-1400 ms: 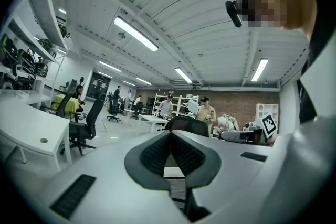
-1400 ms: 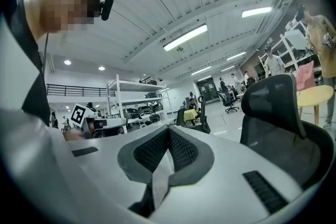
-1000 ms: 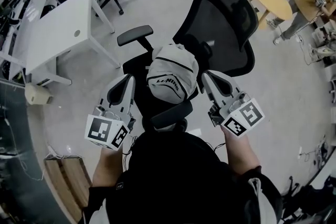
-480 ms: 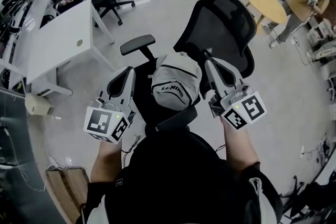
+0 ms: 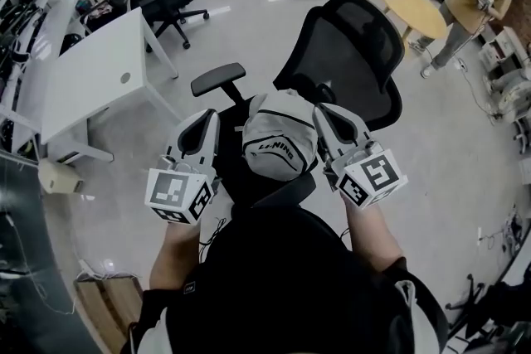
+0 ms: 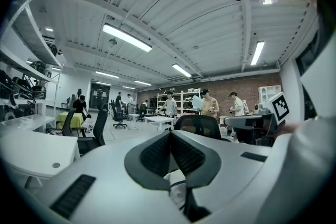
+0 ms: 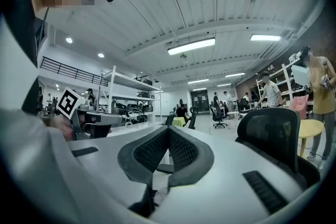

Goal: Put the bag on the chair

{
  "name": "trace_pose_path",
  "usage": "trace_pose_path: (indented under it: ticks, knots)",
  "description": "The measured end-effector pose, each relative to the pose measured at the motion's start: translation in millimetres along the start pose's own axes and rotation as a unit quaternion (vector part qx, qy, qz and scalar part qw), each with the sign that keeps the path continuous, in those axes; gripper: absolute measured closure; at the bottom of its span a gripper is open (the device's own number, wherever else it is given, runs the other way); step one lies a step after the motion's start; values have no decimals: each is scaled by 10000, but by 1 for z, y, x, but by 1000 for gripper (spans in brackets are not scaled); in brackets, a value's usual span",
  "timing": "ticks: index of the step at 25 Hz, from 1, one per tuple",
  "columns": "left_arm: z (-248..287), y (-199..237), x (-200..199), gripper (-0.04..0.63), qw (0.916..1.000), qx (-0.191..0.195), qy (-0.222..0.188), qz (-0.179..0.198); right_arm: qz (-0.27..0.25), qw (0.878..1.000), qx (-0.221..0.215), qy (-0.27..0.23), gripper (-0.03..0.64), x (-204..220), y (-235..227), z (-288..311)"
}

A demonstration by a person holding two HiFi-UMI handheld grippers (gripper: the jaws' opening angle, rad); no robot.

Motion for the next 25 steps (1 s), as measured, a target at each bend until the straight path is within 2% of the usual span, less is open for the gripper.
trace_pose_path:
  ticks: [5, 8, 12, 25]
  knots:
    - [-4, 11, 19, 580, 9998, -144, 133, 23, 168, 9992, 190, 316, 589, 26, -5, -3]
    - [1, 18, 28, 580, 9994, -261, 219, -50, 300, 9983, 373, 329, 589, 34, -14, -4]
    - [13, 16, 35, 580, 9994, -212, 249, -142, 288, 9978, 513, 298, 589, 39, -21, -1]
    - [22, 17, 34, 580, 9995, -97, 256, -159, 198, 9987, 362, 313, 589, 39, -16, 13]
Point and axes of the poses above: the fingertips, and each gripper's own axes: z forward along the fingers, y to its left, x out of its underside, the point moved 5 cm from there along -z, backward along the fingers
